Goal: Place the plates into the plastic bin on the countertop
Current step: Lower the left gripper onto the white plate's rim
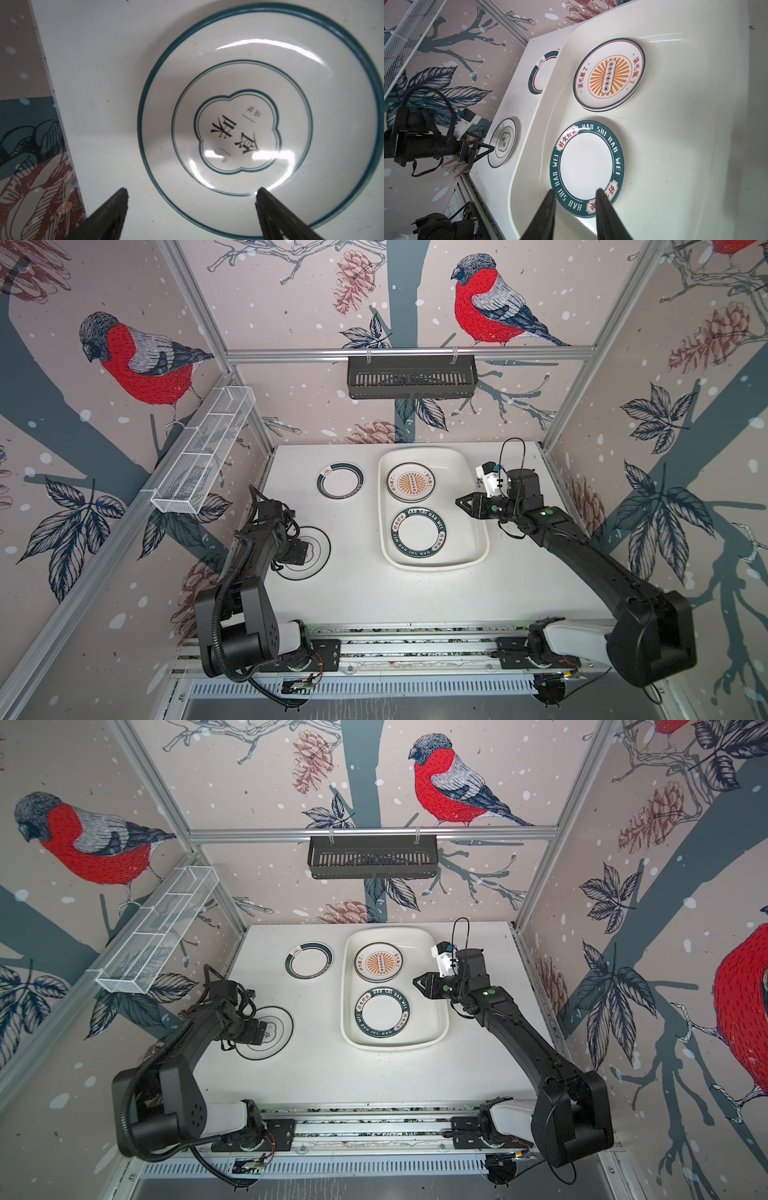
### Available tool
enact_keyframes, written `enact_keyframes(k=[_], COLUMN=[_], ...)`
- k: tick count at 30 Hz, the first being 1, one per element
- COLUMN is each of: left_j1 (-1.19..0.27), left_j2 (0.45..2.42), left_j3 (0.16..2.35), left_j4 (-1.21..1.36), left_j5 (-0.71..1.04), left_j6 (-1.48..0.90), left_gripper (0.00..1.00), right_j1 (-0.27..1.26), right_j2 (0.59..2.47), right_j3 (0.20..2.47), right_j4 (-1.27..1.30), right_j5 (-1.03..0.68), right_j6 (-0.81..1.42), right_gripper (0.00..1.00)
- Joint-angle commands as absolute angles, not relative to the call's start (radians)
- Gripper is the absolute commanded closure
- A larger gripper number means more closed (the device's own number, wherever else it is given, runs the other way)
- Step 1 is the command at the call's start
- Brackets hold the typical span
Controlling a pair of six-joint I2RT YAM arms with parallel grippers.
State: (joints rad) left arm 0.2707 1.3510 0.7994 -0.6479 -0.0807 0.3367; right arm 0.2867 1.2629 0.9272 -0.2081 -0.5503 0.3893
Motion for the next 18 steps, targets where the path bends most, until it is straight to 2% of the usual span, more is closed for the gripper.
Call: enact_keyframes(k=[1, 18], left_j1=[0.307, 0.408], left_j2=[1.371, 1.464], left_j3=[0.814, 0.817], left_j4=[-0.624, -0.575], left_j5=[-0.06, 0.003], left_j6=[0.322, 0.348], left_gripper=[0.05, 0.06], right_j1=[0.284, 0.275], right_j2=[1.262, 1.273], right_j3=[0.924, 0.928], right_j4=[-0.188, -0.187], right_j5=[-0.554, -0.561], right_j6=[0.379, 0.376], right_gripper=[0.66, 0.66])
